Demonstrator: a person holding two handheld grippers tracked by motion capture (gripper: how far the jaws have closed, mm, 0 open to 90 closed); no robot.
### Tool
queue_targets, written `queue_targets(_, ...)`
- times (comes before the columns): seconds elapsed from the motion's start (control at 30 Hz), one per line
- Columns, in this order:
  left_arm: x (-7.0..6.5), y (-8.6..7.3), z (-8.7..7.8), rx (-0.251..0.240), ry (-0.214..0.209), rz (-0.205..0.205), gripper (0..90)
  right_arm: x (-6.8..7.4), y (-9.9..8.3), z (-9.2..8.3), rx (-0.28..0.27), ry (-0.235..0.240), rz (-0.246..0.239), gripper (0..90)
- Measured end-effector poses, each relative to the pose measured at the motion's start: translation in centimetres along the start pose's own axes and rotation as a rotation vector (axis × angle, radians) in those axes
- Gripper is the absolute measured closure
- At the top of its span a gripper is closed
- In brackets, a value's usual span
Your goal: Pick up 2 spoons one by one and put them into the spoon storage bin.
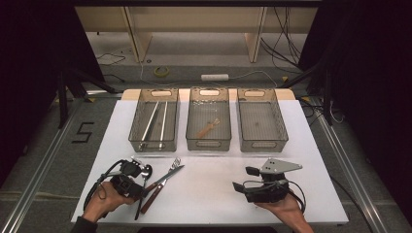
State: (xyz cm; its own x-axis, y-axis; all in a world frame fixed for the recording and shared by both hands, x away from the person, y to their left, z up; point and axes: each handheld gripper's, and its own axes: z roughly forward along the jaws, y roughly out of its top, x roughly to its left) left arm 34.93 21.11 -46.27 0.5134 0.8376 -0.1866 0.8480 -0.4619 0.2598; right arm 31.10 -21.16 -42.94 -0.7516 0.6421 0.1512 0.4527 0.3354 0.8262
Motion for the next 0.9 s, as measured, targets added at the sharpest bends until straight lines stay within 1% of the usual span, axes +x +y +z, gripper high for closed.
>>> queue_targets(0.17, 0.1, -0.1, -0.5, -0.006, 0.000, 0.000, 70.8, 0.0, 0.0, 0.0, 0.001, -0.001, 0.001, 27.6)
queue_targets(0.27, 0.4, -0.1, -0.6, -0.010, -0.013, -0.003, 73.2, 0.0, 0.0, 0.0, 0.000, 0.000, 0.000, 27.7)
queue_targets(0.3, 0.4, -0.1, -0.6, -0.014, -0.017, -0.011, 73.2, 0.0, 0.0, 0.0, 0.000, 0.000, -0.001, 27.7)
queue_targets(0.4, 0.6, -0.1, -0.7, -0.008, -0.022, -0.013, 74.1, 0.0, 0.0, 0.0, 0.001, 0.000, -0.002, 27.6)
queue_targets(0.47, 0.8, -0.2, -0.8, -0.020, -0.019, -0.029, 77.0, 0.0, 0.0, 0.0, 0.001, -0.001, -0.002, 27.7)
queue_targets(0.53, 1.2, -0.3, -0.9, -0.020, -0.015, -0.037, 80.3, 0.0, 0.0, 0.0, 0.002, -0.001, -0.001, 27.7)
queue_targets(0.67, 1.5, -0.4, -0.9, -0.024, -0.033, -0.046, 81.2, 0.0, 0.0, 0.1, 0.002, -0.002, -0.004, 27.7)
queue_targets(0.77, 1.7, -0.4, -0.9, -0.030, -0.028, -0.047, 82.1, 0.1, 0.0, 0.1, 0.005, -0.002, -0.006, 27.7)
queue_targets(0.8, 1.7, -0.4, -0.8, -0.038, -0.029, -0.059, 82.2, 0.1, 0.0, 0.1, 0.005, -0.002, -0.006, 27.7)
queue_targets(0.83, 1.9, -0.4, -0.7, -0.023, -0.016, -0.057, 82.0, 0.1, 0.0, 0.1, 0.006, -0.001, -0.007, 27.7)
queue_targets(0.87, 1.9, -0.4, -0.3, -0.010, -0.003, -0.065, 80.4, 0.1, 0.0, 0.1, 0.006, -0.001, -0.008, 27.7)
queue_targets(0.9, 2.1, -0.5, -0.1, -0.009, -0.008, -0.070, 79.4, 0.1, 0.0, 0.1, 0.006, -0.002, -0.008, 27.7)
